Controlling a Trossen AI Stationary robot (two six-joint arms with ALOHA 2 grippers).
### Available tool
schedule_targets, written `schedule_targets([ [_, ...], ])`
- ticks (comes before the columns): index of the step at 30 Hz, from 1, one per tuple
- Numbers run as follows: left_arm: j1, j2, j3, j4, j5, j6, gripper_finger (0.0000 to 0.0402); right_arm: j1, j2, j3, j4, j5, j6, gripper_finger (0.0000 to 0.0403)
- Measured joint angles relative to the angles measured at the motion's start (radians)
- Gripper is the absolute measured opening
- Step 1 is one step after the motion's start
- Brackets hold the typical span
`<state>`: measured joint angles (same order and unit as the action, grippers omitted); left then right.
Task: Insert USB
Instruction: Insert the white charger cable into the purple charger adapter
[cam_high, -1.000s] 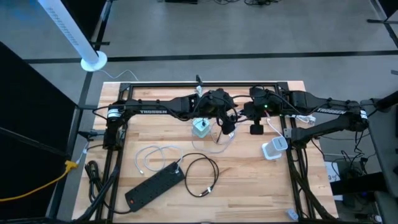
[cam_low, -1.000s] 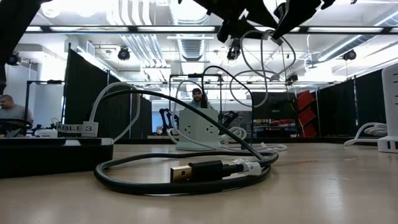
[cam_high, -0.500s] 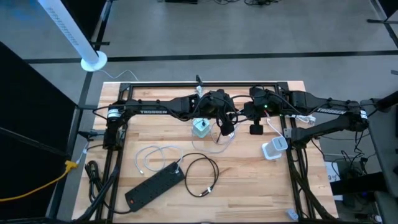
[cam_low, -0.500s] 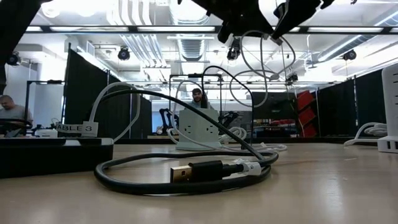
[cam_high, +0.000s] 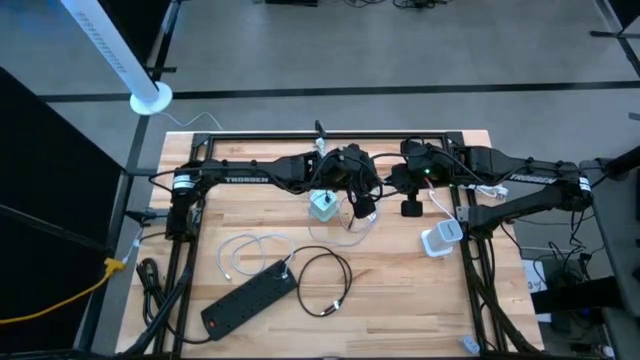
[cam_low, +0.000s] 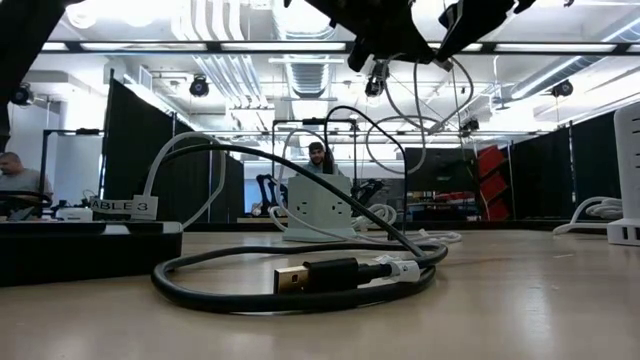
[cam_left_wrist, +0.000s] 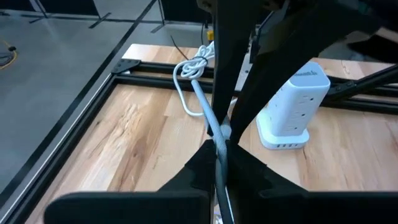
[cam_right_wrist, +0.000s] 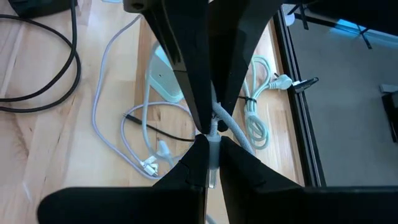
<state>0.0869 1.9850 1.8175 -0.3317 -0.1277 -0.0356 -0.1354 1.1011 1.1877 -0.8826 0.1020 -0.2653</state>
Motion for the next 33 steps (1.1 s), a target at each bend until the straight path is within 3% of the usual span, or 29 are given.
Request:
schedule_targets([
  [8, -0.003, -0.013, 0.0, -0.001, -0.013, -0.002, 0.0012, 0.0, -0.009, 0.0, 0.007, -0.017, 0.005, 0.0024],
  [16, -0.008, -0.091, -0.001, -0.145, -0.057, 0.001, 0.0012, 0.011, -0.095, 0.0, -0.032, -0.027, 0.107, 0.0175],
  [20, -0.02, -0.157, -0.001, -0.271, -0.098, 0.021, 0.0012, 0.053, -0.147, 0.014, -0.107, -0.044, 0.188, 0.0227],
  [24, -0.039, -0.241, -0.001, -0.402, -0.169, 0.025, 0.0012, 0.175, -0.162, 0.023, -0.193, -0.126, 0.384, 0.0246],
  [33, -0.109, -0.414, -0.001, -0.594, -0.362, -0.066, 0.0012, 0.639, -0.052, 0.021, -0.27, -0.152, 0.803, 0.0227],
])
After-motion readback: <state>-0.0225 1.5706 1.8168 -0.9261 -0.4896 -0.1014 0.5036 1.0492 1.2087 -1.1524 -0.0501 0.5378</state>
